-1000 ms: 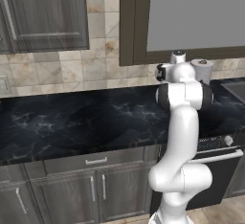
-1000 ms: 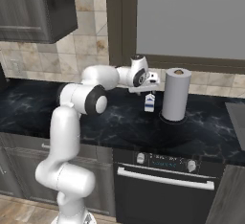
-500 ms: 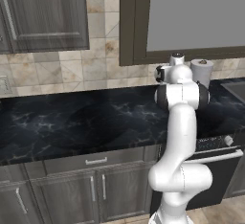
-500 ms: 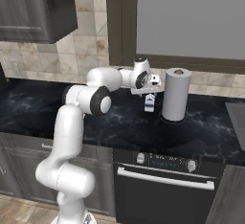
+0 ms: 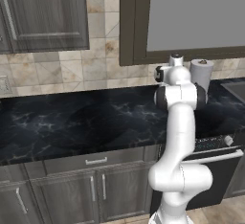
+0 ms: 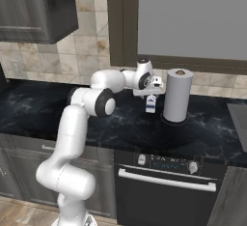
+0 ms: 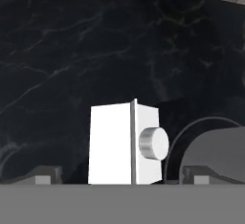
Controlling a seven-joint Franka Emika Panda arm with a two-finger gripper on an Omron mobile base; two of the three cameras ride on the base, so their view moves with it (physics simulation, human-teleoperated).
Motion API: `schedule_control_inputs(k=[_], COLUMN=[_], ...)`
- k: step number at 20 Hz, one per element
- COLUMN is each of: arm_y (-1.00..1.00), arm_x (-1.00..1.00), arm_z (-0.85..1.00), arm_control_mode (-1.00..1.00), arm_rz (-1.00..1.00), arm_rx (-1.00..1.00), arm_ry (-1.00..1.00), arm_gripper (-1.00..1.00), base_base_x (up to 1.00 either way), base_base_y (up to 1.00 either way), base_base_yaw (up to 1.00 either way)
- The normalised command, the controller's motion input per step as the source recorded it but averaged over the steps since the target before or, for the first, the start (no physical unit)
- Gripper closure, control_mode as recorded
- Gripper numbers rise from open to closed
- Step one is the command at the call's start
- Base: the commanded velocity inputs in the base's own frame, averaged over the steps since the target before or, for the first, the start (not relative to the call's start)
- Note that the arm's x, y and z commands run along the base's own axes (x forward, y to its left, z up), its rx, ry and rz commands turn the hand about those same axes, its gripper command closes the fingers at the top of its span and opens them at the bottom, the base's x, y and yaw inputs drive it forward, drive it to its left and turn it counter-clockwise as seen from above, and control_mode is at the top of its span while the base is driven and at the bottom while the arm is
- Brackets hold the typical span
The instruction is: Gather the eggs and milk located in the vicinity of the sink area and place them right next to the bowl.
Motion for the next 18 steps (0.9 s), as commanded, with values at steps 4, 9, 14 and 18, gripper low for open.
schedule_control_inputs(k=[4,9,14,18], arm_y=[-0.01,-0.09,-0.11,-0.02], arm_x=[0.15,0.14,0.15,0.09], arm_z=[-0.14,-0.16,-0.14,-0.13], arm_control_mode=[-1.00,-1.00,-1.00,-1.00], arm_rz=[0.00,0.00,0.00,0.00], arm_rx=[0.02,0.02,0.03,0.02], arm_ry=[0.10,0.09,0.09,0.11], arm_gripper=[-1.00,-1.00,-1.00,-1.00], base_base_x=[0.00,0.00,0.00,0.00], base_base_y=[0.00,0.00,0.00,0.00], base_base_yaw=[0.00,0.00,0.00,0.00])
